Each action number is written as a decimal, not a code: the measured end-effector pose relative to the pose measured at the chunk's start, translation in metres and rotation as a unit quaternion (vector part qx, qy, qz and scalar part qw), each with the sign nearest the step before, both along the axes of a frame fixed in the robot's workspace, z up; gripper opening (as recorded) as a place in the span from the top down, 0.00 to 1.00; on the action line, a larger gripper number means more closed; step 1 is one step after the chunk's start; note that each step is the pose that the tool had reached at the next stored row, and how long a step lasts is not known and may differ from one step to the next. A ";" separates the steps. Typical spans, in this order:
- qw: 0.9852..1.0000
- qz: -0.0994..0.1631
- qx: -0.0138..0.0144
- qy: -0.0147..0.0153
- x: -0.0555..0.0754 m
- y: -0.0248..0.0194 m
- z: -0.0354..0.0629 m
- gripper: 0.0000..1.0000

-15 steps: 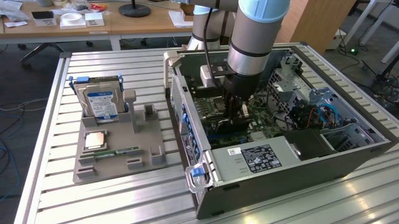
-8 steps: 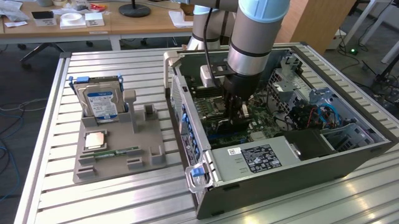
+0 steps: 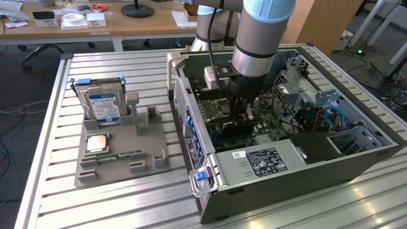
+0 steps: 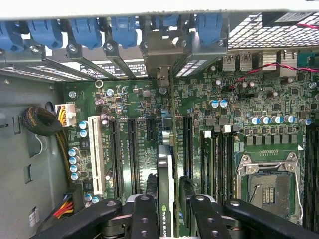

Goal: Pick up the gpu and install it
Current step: 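Insert the gpu into the slot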

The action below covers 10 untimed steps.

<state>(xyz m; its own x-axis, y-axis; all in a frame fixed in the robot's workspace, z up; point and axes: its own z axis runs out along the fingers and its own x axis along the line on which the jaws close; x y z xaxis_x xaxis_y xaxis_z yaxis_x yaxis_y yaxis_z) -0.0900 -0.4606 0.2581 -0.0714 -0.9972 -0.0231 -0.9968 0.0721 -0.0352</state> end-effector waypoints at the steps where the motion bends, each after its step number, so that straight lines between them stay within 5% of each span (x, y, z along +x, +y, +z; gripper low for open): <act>1: 1.000 0.000 0.000 0.000 0.000 0.0000 0.0000 0.69; 10: 1.000 0.000 0.000 0.000 0.000 0.0000 0.0000 0.74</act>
